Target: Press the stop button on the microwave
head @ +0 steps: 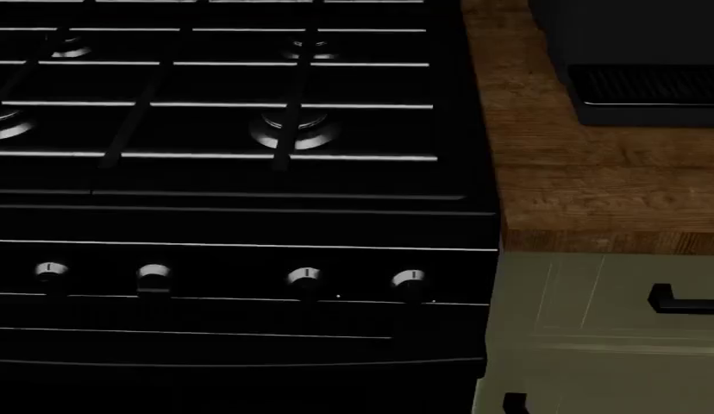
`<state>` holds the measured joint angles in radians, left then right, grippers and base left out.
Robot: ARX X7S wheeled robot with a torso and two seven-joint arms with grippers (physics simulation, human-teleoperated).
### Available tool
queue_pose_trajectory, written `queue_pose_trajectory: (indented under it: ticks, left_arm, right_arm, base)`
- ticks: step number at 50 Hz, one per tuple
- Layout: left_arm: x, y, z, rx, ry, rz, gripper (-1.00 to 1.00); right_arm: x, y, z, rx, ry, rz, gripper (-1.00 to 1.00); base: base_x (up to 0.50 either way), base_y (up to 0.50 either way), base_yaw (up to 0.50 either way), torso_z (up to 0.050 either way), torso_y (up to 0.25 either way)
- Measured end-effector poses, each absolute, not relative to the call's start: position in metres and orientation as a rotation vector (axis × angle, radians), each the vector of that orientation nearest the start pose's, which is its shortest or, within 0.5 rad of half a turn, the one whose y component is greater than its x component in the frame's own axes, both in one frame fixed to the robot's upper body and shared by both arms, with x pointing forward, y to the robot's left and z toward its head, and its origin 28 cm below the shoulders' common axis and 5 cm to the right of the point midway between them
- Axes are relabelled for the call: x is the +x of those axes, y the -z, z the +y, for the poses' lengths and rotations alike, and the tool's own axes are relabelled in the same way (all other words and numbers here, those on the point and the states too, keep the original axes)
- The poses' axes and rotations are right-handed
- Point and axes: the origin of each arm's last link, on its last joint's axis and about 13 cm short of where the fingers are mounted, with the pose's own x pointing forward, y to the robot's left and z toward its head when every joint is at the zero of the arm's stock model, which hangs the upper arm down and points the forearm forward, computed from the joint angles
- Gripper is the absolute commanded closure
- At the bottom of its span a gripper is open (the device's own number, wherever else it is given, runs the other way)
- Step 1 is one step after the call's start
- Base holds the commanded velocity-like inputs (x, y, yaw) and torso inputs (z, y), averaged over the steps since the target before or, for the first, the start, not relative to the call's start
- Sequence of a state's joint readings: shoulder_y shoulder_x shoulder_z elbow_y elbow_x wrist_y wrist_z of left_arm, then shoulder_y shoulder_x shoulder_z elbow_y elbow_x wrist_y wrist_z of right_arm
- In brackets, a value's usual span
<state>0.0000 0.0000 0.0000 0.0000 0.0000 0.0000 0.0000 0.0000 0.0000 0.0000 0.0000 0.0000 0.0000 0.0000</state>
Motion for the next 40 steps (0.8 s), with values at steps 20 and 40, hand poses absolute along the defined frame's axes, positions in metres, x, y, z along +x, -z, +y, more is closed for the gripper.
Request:
queue_pose_trajectory:
  ticks: [20,40]
  left_arm:
    - [0.202,0.003,0.214,0.021,-0.045,0.063,-1.00]
    - [0.176,0.104,0.261,0.021,-0.214,0.445,-1.00]
  right_arm:
    - [0.210,-0.030,-0.097,-0.006,0.015,-0.035,-1.00]
    - [0.212,-0.108,-0.094,-0.055,0.034,-0.219,-1.00]
  base:
    - [0.00,0.00,0.00,0.000,0.000]
    - [0.00,0.00,0.00,0.000,0.000]
